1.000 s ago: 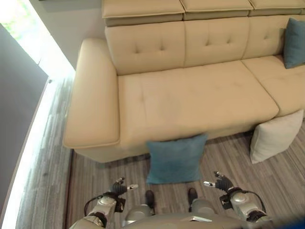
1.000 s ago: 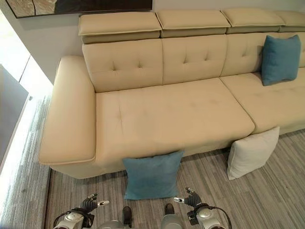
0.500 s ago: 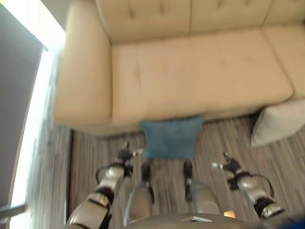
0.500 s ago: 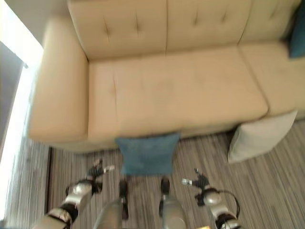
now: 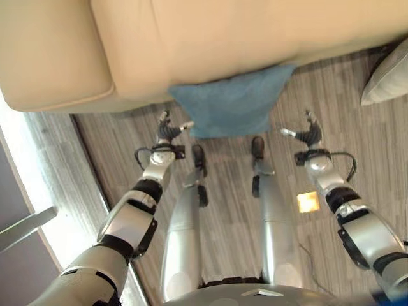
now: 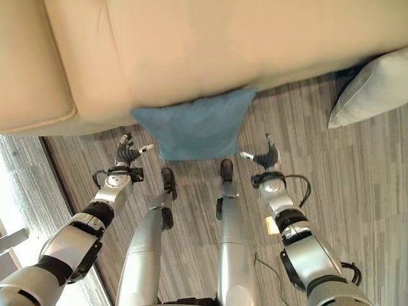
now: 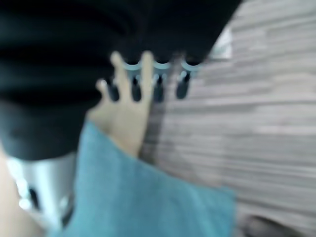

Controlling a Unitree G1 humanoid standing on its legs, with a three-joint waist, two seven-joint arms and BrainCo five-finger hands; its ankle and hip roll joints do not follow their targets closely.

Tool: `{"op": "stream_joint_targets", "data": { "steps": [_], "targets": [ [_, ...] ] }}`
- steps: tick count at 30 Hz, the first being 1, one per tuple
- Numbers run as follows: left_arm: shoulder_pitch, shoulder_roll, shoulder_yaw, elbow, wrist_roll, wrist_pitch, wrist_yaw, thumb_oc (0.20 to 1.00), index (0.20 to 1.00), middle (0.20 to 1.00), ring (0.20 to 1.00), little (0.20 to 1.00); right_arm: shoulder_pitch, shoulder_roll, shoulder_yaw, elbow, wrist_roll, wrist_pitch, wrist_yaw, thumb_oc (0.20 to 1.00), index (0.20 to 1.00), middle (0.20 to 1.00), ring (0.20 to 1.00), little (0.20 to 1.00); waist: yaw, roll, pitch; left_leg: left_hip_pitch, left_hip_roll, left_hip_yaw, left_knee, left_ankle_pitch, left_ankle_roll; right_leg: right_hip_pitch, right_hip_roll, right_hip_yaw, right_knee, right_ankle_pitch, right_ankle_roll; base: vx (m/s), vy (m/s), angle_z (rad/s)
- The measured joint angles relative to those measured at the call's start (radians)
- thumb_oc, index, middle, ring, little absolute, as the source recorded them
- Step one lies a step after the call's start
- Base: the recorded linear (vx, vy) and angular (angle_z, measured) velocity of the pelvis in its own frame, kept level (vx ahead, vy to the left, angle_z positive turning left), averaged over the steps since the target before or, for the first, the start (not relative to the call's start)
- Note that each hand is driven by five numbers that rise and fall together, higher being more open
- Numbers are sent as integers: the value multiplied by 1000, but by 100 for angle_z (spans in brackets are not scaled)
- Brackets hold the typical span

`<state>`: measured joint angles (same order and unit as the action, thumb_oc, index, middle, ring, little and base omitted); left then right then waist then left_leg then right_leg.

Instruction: Pick up all the scattered cushions and arrange them neatly on the sofa.

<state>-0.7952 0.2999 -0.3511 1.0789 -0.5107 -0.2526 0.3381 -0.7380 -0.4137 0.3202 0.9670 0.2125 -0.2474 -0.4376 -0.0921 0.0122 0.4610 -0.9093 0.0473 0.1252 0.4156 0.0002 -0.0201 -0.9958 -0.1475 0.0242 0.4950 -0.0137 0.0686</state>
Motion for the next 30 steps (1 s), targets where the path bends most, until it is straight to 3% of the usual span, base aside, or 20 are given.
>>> {"op": "stream_joint_targets", "data": {
  "steps": [5, 9, 19, 30],
  "targets": [
    [-51, 29, 7, -14, -25, 2, 23, 1000, 1000, 1000, 1000, 1000, -55, -38, -24, -11, 78, -8, -19, 1000, 1000, 1000, 1000, 1000, 0, 1, 17, -190, 7, -6, 138, -42, 1, -188, 3, 18, 126, -37, -11, -12, -23, 1],
    [-195, 114, 1, -17, -69, 4, 33, 1000, 1000, 1000, 1000, 1000, -178, -93, -27, 9, 112, -19, -49, 1000, 1000, 1000, 1000, 1000, -4, 0, 20, -356, 19, -10, 219, -49, 0, -350, 10, 28, 185, -35, -14, 13, -31, -2],
    [-345, 191, -36, -96, -163, 0, 8, 1000, 1000, 1000, 1000, 1000, -297, -155, 47, -16, 158, -24, -15, 1000, 1000, 1000, 1000, 1000, -22, -1, 15, -475, 21, 8, 214, -34, 3, -473, 19, 45, 167, -6, -7, 12, 0, -2],
    [-380, 174, -81, -139, -190, -19, -13, 1000, 1000, 1000, 1000, 1000, -460, -157, 131, -34, 196, -32, 49, 1000, 1000, 1000, 1000, 1000, 1, 0, 11, -501, 17, 29, 180, -29, 10, -512, 15, 62, 143, 6, 1, 8, -17, 0]
  ]
}}
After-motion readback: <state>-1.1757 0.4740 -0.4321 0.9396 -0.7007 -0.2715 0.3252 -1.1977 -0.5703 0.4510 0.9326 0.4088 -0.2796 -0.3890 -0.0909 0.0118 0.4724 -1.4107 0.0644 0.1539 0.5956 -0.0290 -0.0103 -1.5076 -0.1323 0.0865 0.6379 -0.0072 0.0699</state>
